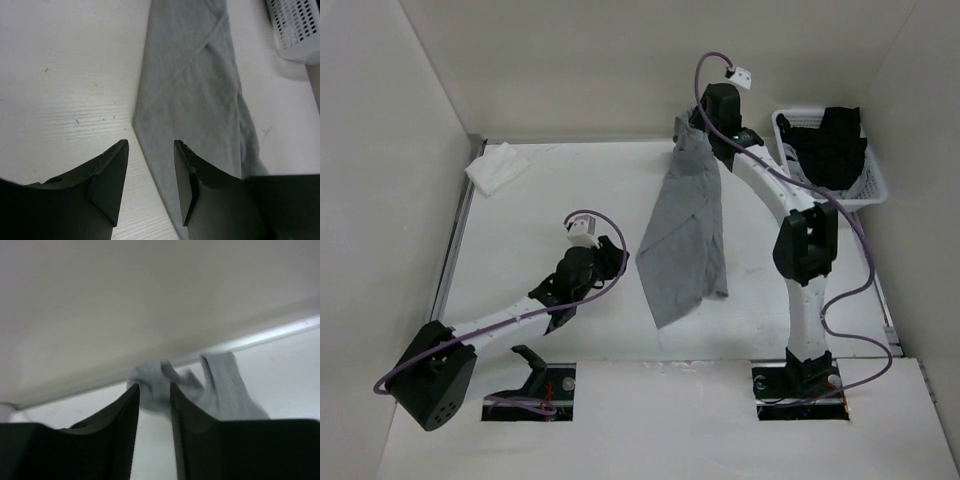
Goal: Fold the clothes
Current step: Move the tank top to the center of the board, then flatten the tank top out
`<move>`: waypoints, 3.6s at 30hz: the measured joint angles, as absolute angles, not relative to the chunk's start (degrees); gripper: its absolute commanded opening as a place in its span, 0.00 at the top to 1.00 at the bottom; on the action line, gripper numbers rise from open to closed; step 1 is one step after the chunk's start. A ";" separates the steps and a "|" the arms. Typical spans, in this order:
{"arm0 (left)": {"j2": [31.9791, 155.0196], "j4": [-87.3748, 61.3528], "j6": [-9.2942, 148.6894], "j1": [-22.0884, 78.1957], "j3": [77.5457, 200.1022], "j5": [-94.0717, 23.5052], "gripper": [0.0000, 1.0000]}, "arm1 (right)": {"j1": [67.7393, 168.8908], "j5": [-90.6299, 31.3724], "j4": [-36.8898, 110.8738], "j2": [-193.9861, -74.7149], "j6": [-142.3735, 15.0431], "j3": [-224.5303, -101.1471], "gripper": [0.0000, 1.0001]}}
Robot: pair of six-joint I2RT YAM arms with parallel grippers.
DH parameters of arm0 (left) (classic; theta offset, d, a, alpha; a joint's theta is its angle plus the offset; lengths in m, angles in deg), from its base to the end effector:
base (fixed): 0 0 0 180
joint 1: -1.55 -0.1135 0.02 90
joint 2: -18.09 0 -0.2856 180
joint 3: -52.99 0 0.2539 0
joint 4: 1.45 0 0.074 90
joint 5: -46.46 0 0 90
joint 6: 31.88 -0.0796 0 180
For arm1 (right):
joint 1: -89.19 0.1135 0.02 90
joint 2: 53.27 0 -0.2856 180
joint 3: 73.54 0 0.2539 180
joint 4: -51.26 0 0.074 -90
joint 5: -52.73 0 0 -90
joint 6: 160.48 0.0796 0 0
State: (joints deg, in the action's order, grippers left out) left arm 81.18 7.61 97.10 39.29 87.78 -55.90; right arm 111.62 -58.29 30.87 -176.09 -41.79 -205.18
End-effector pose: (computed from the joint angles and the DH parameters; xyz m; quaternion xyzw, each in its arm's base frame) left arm 0.2141 -0.1442 0.1978 -0.0711 0.8099 -0.2884 0.5058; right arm 0.5387 0.1915 0.3627 0.1567 0.7543 0.1407 0.6218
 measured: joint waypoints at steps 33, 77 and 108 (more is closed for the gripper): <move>103.56 -7.65 115.83 62.37 99.19 -61.61 0.88 | 122.64 -57.72 45.82 -113.47 -32.07 -118.03 0.74; 52.14 -23.69 107.53 20.67 90.49 -57.50 0.99 | 133.46 -61.94 23.54 -124.23 -32.90 -146.47 0.46; 56.90 -20.63 108.03 21.04 89.97 -52.67 0.99 | 124.19 -44.76 42.14 -130.92 -23.28 -118.56 0.42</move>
